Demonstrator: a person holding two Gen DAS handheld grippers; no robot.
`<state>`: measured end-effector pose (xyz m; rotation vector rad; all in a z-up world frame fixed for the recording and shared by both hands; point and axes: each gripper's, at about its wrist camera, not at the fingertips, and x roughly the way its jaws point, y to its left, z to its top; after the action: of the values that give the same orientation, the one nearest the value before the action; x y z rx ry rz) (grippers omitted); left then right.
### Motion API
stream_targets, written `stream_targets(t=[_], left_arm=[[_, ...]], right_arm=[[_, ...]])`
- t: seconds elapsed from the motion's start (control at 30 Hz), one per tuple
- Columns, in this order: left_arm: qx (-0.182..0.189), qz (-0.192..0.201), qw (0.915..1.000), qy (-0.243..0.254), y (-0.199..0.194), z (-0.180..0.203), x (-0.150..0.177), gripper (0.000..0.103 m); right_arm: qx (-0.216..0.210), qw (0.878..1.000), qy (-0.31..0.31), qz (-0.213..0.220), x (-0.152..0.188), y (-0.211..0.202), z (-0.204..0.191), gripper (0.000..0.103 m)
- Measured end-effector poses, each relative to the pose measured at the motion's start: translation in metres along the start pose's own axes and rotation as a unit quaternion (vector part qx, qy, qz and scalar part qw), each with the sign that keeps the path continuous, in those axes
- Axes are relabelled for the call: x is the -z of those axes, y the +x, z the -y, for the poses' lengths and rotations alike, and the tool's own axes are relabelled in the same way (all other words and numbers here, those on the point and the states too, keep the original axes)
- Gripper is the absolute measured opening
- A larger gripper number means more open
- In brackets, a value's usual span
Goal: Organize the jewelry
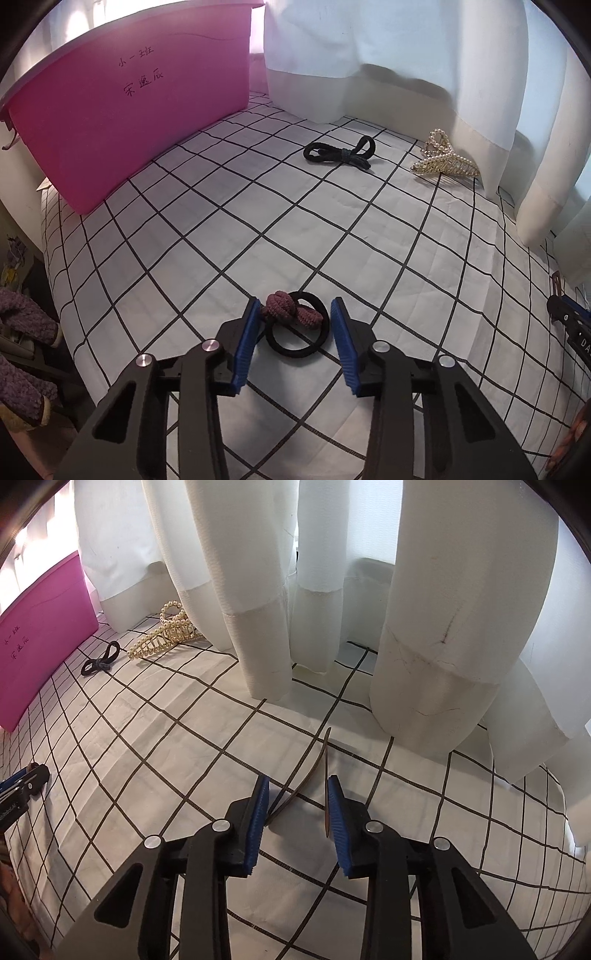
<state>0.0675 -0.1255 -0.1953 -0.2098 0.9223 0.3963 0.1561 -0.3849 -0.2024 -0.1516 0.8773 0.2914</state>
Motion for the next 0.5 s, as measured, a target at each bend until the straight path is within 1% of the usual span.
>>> stream_targets(t=[0.03, 0.13, 0.23, 0.5], left_arm=[[-0.002, 0.001, 1.0, 0.008, -0.001, 0.004, 0.001, 0.026], [0.001, 0.001, 1.0, 0.009, -0.001, 0.006, 0.001, 0.02], [0.017, -0.003, 0.9998, 0.001, -0.002, 0.002, 0.002, 0.018], [0.034, 0.002, 0.9994, -0.004, -0.017, 0.0, 0.006, 0.018]], right_arm=[[0.0, 1.0, -0.002, 0.0, 0.0, -0.001, -0.001, 0.024], [-0.003, 1.0, -0.002, -0.001, 0.002, -0.002, 0.0, 0.021], [-0.01, 1.0, 0.002, -0.001, 0.004, -0.004, 0.002, 0.02], [-0.03, 1.0, 0.001, 0.008, 0.008, -0.017, 0.009, 0.02]])
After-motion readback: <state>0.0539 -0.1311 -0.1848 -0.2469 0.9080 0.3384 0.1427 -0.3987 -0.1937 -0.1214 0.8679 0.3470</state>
